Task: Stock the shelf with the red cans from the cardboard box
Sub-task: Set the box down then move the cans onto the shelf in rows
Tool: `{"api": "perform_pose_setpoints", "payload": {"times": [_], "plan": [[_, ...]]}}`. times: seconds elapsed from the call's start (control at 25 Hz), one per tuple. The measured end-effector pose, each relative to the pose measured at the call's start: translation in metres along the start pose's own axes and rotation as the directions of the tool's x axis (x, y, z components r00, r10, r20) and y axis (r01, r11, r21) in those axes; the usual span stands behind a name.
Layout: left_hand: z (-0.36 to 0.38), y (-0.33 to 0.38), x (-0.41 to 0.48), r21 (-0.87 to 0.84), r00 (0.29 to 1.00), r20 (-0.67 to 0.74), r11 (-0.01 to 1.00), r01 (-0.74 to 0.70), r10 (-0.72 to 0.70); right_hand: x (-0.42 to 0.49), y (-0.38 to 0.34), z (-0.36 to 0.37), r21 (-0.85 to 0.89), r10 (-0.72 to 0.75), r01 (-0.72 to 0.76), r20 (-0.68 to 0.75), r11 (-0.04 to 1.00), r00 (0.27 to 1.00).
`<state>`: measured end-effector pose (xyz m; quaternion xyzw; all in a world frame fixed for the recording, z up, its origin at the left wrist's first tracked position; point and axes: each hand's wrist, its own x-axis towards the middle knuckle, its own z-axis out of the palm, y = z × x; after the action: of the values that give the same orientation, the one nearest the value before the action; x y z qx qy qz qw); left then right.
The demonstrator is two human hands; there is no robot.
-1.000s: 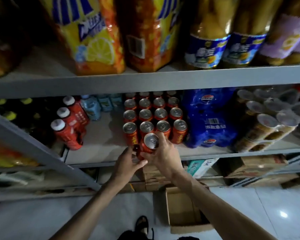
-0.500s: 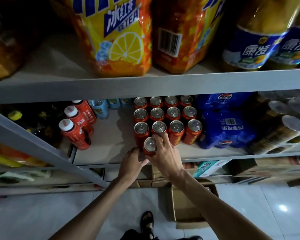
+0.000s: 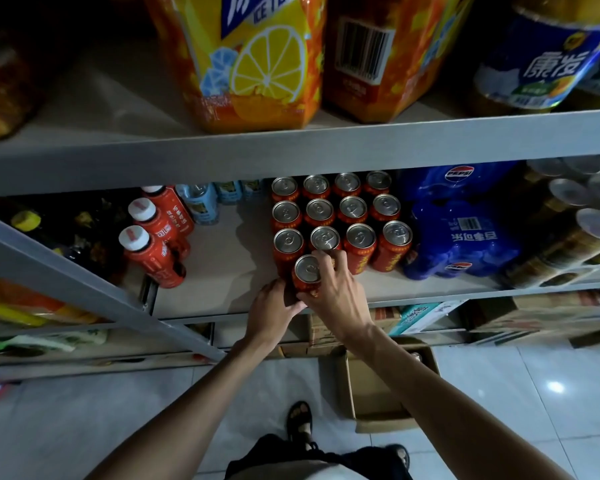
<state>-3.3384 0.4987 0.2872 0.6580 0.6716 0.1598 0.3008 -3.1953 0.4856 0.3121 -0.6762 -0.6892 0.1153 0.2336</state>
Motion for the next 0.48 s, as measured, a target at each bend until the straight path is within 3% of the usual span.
{"api": "perform_pose_setpoints", "payload": {"times": [0.48], "plan": [[0.0049, 0.0041, -0.0024, 0.046, 0.999, -0.036, 0.999, 0.012, -0.010, -0.0109, 0.0029, -0.0014, 0.075, 0.027, -0.032, 0.066, 0.997, 0.997]]}}
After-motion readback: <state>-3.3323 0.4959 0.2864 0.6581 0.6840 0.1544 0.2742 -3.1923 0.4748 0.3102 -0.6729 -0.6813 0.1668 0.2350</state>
